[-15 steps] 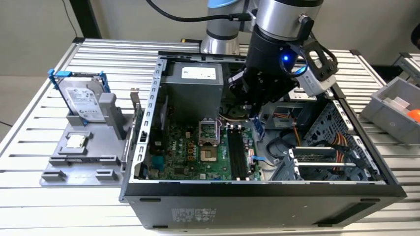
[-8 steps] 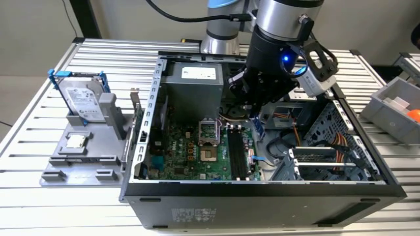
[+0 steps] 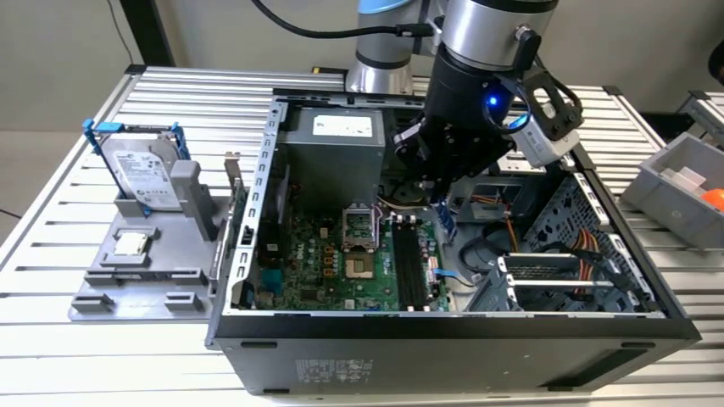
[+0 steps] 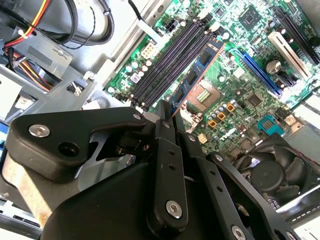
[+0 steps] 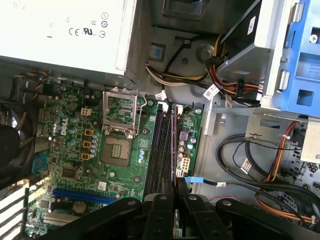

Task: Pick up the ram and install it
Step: 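Insert the ram into the slot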

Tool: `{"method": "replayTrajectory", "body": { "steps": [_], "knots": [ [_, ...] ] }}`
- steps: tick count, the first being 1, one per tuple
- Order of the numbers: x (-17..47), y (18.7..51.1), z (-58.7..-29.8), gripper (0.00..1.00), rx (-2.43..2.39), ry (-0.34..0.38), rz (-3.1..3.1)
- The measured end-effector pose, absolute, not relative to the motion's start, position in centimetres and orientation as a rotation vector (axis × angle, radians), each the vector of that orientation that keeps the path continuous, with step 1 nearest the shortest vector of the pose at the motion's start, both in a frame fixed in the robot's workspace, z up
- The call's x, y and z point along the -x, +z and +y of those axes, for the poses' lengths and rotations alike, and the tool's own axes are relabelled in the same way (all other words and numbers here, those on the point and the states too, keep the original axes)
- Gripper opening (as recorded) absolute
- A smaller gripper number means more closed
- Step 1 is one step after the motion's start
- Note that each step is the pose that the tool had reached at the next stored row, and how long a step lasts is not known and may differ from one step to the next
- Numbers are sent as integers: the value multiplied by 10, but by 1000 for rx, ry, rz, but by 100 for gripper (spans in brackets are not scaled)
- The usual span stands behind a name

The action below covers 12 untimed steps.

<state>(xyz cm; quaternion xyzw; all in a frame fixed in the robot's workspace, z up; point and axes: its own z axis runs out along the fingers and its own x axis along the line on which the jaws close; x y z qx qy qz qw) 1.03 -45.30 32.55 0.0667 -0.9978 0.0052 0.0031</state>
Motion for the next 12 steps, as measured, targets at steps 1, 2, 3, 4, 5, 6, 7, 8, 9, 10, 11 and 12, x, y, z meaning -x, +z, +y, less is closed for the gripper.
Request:
{"method": "replayTrajectory", "body": {
  "steps": [1,2,3,4,5,6,7,8,9,10,11,12],
  "knots": [
    [-10,326,-453,0,-201,16,-3129],
    [-10,325,-453,0,-191,16,-3130],
    [-10,325,-453,0,-183,17,-3130],
    [-10,325,-453,0,-175,16,-3131],
    [-10,325,-453,0,-168,16,-3131],
    [-10,325,-453,0,-161,16,-3131],
    [-10,324,-453,0,-155,16,-3132],
    [-10,324,-453,0,-147,16,-3132],
    [-10,324,-453,0,-137,16,-3133],
    [-10,324,-453,0,-126,16,-3133],
    [-10,323,-453,0,-114,16,-3134],
    [-10,323,-453,0,-101,16,-3134]
  ]
}}
